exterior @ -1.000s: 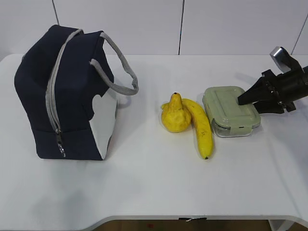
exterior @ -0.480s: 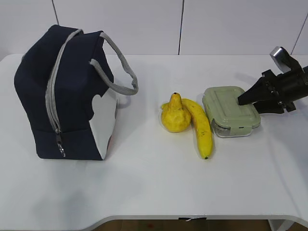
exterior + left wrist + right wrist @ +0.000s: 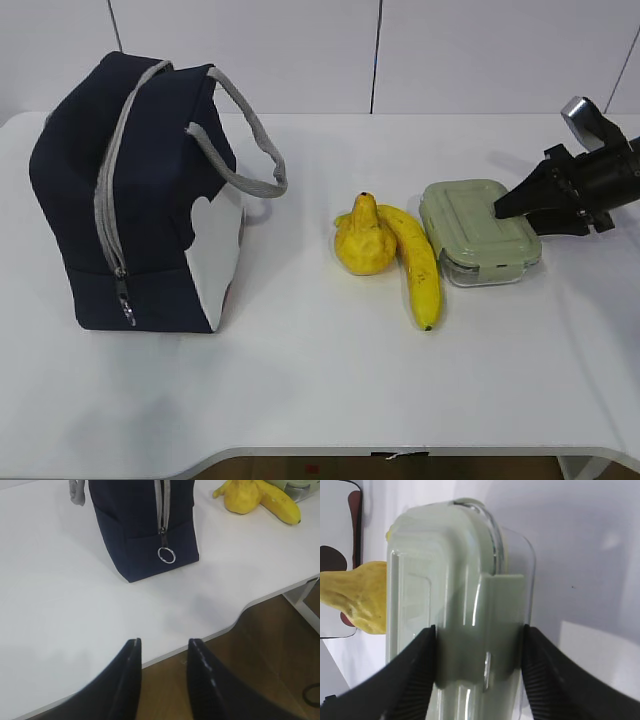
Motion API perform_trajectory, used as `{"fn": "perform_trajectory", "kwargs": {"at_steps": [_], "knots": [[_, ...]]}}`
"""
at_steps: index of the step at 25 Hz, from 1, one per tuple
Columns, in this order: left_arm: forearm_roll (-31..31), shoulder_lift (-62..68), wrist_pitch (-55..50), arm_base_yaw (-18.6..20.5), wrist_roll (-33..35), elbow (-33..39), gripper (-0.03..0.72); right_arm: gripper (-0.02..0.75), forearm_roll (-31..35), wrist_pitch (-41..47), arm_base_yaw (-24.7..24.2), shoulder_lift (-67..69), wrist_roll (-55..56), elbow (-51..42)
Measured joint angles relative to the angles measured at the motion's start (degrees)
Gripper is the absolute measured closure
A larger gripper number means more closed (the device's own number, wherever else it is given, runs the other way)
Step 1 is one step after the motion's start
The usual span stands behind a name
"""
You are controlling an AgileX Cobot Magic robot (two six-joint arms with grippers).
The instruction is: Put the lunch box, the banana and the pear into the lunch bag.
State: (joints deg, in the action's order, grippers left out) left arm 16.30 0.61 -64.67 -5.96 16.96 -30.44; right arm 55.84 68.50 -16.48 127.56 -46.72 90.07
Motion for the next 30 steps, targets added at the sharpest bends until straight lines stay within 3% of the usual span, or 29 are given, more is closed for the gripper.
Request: {"fn": "perform_trajectory", "kwargs": {"at_steps": [9,30], "knots": [[0.0,0.0,0.0,0.0,0.0,0.0,0.451,0.363,0.1,0.0,0.0,0.0,0.3,0.0],[0.0,0.0,0.0,0.0,0.0,0.0,0.451,0.371,-2.0,-0.6,0.0,-1.8,8.9,0.0]]}}
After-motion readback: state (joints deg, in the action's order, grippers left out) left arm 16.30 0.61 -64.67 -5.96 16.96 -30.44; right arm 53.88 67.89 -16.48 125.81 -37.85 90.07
